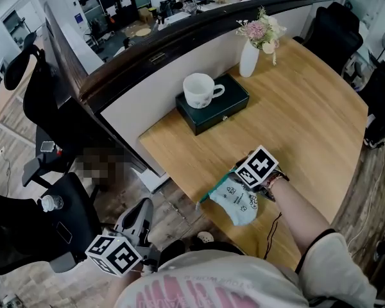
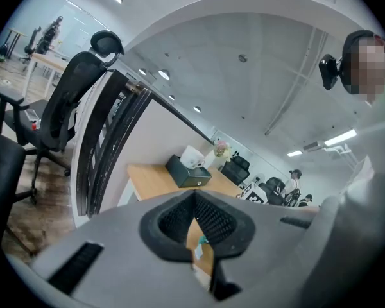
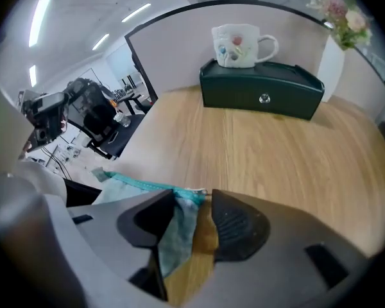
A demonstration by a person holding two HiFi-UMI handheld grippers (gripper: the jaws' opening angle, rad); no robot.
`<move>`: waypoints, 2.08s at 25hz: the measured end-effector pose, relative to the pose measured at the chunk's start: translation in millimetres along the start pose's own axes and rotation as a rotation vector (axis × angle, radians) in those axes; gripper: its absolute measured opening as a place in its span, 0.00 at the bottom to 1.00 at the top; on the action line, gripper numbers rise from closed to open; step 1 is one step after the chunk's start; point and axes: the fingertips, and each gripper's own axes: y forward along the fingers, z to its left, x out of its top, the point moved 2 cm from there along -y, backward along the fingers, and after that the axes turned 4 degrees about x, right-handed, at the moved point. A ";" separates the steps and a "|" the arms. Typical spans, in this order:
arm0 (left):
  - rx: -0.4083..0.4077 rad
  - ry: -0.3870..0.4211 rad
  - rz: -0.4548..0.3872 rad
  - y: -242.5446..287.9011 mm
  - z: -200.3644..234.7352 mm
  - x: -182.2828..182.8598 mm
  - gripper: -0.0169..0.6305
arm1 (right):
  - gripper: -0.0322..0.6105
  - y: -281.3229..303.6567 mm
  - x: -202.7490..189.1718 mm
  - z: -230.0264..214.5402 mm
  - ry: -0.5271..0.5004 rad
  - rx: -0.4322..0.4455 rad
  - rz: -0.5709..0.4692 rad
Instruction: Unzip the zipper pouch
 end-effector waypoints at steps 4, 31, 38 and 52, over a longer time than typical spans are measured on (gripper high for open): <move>-0.009 -0.004 0.000 3.2 -3.4 -2.4 0.03 | 0.31 1.9 0.2 -0.7 -0.021 -0.073 0.041; -0.537 0.482 0.073 55.1 -154.0 24.0 0.03 | 0.10 -214.8 27.5 110.1 -0.295 -0.103 -0.883; -0.691 0.774 0.040 53.5 -216.0 30.2 0.05 | 0.10 -257.0 30.3 149.2 -0.388 -0.098 -0.969; -1.017 1.205 0.054 -1.1 -248.9 45.2 0.09 | 0.10 -296.5 39.4 206.7 -0.336 -0.247 -1.040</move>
